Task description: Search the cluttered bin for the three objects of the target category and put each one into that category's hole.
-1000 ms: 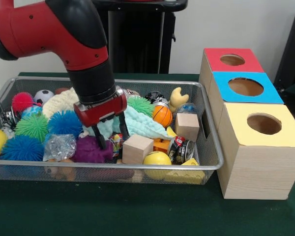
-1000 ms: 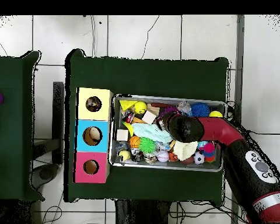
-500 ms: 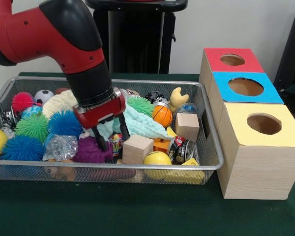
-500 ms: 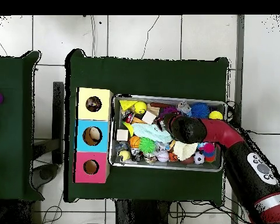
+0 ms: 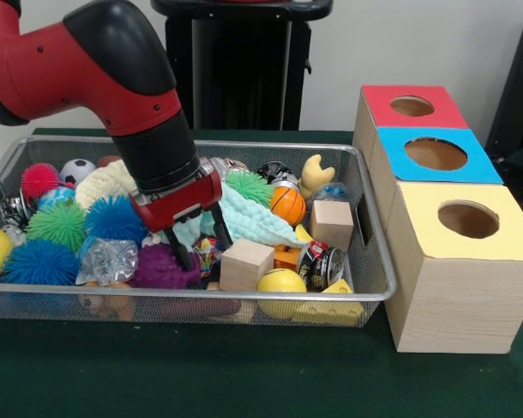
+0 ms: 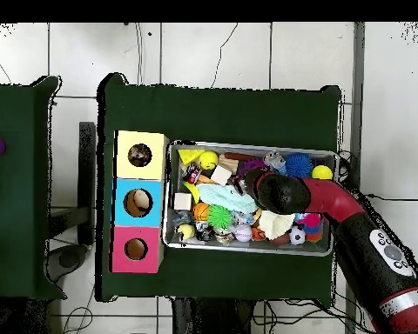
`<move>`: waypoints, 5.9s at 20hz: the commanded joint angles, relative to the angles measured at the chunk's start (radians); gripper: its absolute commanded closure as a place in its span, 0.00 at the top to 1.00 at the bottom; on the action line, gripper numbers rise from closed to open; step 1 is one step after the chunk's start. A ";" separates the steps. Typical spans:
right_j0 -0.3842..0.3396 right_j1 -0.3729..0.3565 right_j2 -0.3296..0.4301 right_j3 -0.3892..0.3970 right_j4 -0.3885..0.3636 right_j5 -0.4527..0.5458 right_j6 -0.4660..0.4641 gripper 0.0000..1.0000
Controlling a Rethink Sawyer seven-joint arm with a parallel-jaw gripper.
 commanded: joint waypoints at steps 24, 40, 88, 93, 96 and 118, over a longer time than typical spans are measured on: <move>0.121 0.102 -0.169 0.025 -0.337 -0.477 0.098 0.00; 0.204 0.037 -0.282 0.064 -0.206 -0.542 0.135 0.00; 0.118 -0.399 -0.187 0.425 0.144 -0.418 0.161 0.00; 0.123 -0.282 -0.210 0.350 0.106 -0.477 0.133 0.00; 0.130 -0.275 -0.215 0.338 0.098 -0.501 0.136 1.00; 0.094 -0.257 -0.190 0.327 0.116 -0.527 0.151 1.00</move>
